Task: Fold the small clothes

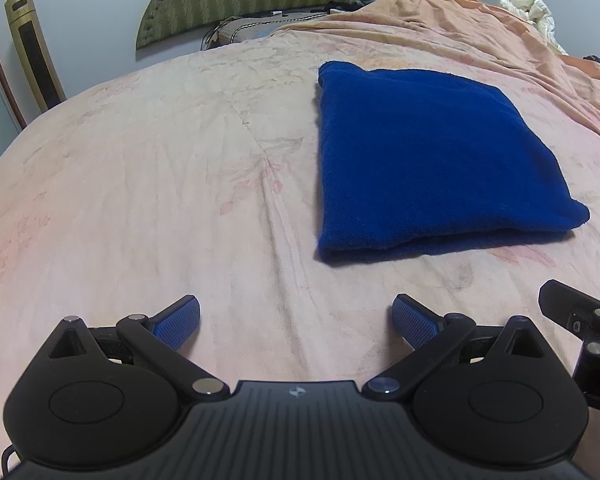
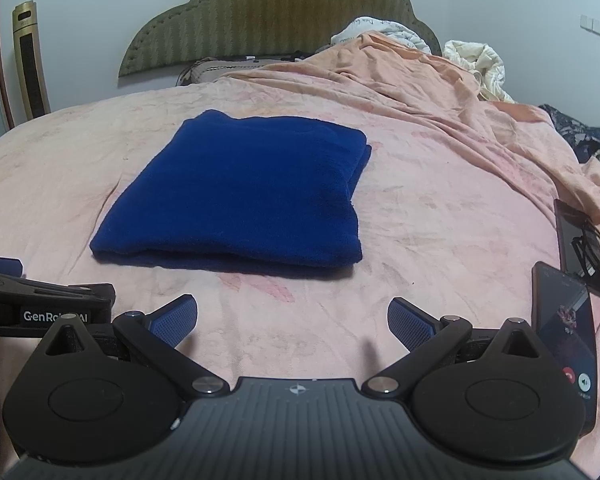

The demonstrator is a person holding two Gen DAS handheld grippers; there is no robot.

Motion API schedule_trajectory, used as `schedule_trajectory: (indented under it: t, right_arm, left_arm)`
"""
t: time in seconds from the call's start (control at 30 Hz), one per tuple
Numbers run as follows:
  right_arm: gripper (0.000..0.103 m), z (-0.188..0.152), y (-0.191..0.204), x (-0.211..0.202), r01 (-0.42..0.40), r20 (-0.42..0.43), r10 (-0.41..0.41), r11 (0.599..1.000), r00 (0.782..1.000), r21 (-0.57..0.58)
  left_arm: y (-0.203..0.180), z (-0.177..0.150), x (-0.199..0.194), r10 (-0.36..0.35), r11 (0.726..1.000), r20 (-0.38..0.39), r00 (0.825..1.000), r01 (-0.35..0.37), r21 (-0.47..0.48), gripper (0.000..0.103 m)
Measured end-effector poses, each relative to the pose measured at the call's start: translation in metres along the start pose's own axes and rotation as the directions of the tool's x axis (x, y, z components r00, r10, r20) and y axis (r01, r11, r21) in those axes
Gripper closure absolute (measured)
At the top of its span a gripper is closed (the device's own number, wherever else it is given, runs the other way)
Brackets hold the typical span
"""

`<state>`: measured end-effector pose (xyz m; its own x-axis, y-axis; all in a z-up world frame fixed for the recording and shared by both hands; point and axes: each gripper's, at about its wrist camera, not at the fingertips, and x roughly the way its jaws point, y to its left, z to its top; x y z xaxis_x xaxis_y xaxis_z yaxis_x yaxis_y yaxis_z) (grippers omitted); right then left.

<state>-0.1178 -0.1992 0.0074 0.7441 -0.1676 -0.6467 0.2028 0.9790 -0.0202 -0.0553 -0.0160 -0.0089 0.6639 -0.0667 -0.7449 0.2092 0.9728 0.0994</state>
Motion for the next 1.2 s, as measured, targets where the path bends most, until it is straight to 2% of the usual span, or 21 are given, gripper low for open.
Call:
schedule_trajectory:
  t: [0.1,0.27,1.2]
  right_arm:
    - [0.000,0.0002,-0.0033,0.0004,-0.017,-0.006,0.018,0.999,1.000,0.027]
    - [0.000,-0.0006,-0.0046,0.0011,0.004,-0.007,-0.004,1.000,1.000,0.017]
    - [0.000,-0.0028,-0.0002,-0.0033,-0.003,-0.011,0.003,1.000,1.000,-0.005]
  left_arm:
    - [-0.0002,0.0004,0.0007,0.004,1.000,-0.002,1.000,-0.004,0.003,0.000]
    - [-0.0004,0.0008,0.0024,0.008,1.000,-0.004,1.000,-0.008,0.001,0.000]
    - [0.0020,-0.0021,0.0002,0.012,1.000,-0.005,1.000,-0.012,-0.001,0.000]
